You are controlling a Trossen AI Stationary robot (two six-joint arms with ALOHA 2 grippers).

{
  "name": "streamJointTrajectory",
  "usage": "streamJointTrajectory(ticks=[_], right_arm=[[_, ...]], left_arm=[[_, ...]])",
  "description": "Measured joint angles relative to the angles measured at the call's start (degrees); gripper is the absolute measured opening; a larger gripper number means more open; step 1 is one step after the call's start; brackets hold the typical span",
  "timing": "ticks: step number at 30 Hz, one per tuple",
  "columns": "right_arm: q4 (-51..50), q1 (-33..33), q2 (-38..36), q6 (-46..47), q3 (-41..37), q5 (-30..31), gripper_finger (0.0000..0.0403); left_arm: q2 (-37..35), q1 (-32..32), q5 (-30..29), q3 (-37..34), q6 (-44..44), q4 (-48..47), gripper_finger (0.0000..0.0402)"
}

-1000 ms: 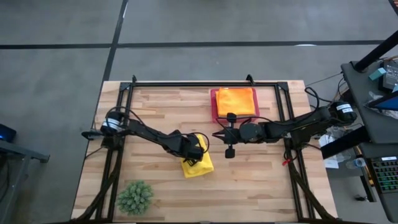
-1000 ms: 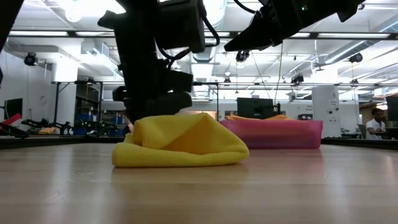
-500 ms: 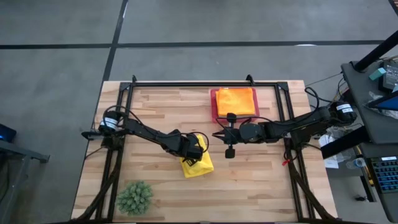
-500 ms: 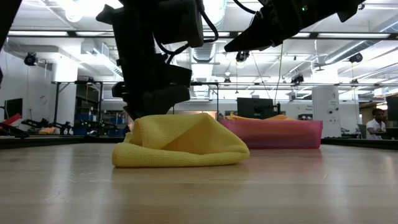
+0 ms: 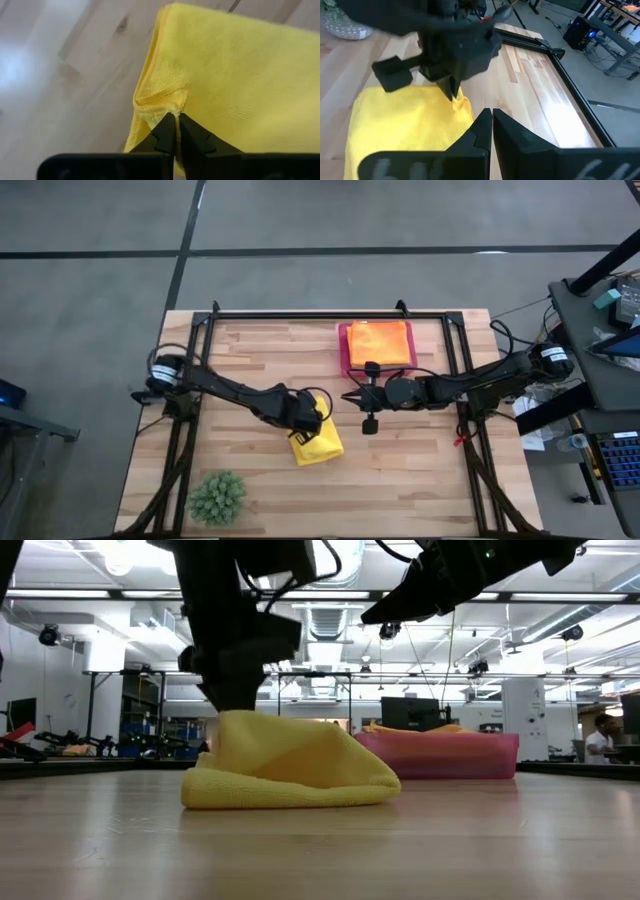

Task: Fold microfiber towels
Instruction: Fold the yellow microfiber cloth

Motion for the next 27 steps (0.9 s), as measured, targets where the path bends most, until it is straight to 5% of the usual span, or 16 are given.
streamJointTrajectory(ticks=[11,21,27], right_arm=[[-0.74,0.00,0.02,0.00,-0.02,0.02,0.0009],[-0.79,0.00,0.02,0.02,-0.02,0.00,0.0009],[-1.21,0.00,0.02,0.39,-0.02,0.00,0.0009]], left_arm=[[-2.31,0.02,0.50,-0.47,-0.06,-2.27,0.0017],[-2.06,0.13,2.40,-1.94,-0.13,-2.90,0.0131],[-2.55,0.13,3.44,2.20,0.98,-14.33,0.0185]])
